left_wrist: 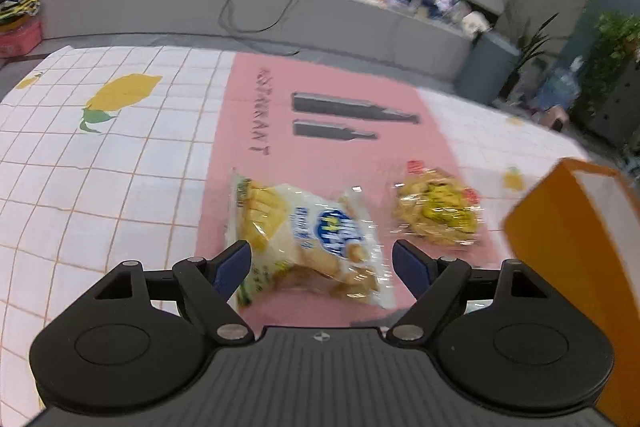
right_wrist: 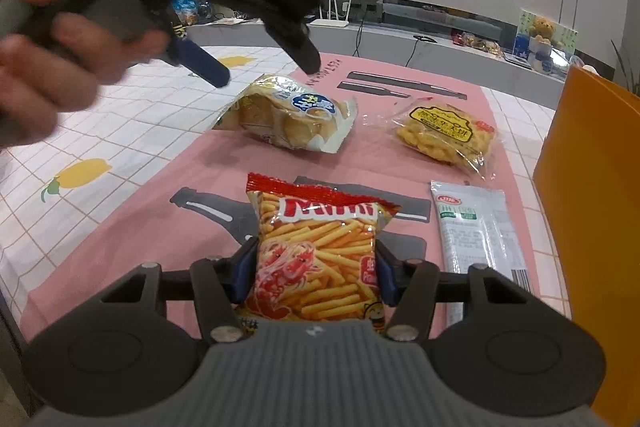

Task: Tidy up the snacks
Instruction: 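Grasp the red stick-snack bag with the right tool while the left tool grasps the chip bag, then lift both bags and carry them over the orange box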

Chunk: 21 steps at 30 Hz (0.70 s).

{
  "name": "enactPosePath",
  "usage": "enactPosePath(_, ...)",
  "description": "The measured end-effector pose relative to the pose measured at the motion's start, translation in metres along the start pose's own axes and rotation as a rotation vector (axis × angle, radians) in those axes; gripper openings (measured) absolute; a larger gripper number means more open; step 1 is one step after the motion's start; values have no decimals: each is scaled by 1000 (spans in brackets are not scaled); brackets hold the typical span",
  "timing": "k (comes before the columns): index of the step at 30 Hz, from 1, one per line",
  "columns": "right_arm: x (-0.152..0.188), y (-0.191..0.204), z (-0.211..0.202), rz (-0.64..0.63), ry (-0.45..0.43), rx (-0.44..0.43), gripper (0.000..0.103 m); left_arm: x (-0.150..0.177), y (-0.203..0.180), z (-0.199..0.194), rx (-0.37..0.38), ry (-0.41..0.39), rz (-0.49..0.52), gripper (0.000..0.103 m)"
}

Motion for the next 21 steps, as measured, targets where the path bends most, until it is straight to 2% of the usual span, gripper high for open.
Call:
enactPosePath(3, 0, 0, 1, 3, -3, 1, 57, 2, 2, 22, -69, 57, 38, 95)
enactPosePath(6, 0, 1, 0, 6, -5, 7, 57, 1, 6, 34, -82, 32, 30, 101)
enactPosePath(8, 0, 1, -1, 6, -3, 7, 57, 2, 9, 42, -67, 22, -44, 103)
enactPosePath(11, 1, 2, -1, 4, -5, 8, 57, 7, 6, 57, -7, 61, -47, 103)
enactPosePath(13, 1, 2, -1, 5, -6, 7, 57, 9, 3, 57, -29, 17, 5, 103)
enactPosePath(17, 1, 2, -1, 4, -7, 7, 57, 16, -9, 58, -83, 14, 108, 103)
enactPosePath(20, 1, 2, -1, 4, -10, 6, 57, 17, -12, 55, -61, -12, 119, 103)
enactPosePath(21, 2, 2, -1, 3, -11, 6, 57, 17, -13, 53, -46, -19, 139, 98)
Point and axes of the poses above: each gripper's, at about its wrist camera, not at the fingertips, and z roughly the way its jaws point, y to its left, x to its underside, the point moved 7 cm from there along z, roughly the way its jaws point, and after that the axes turned 6 degrees about z, right-handed, at the moved point
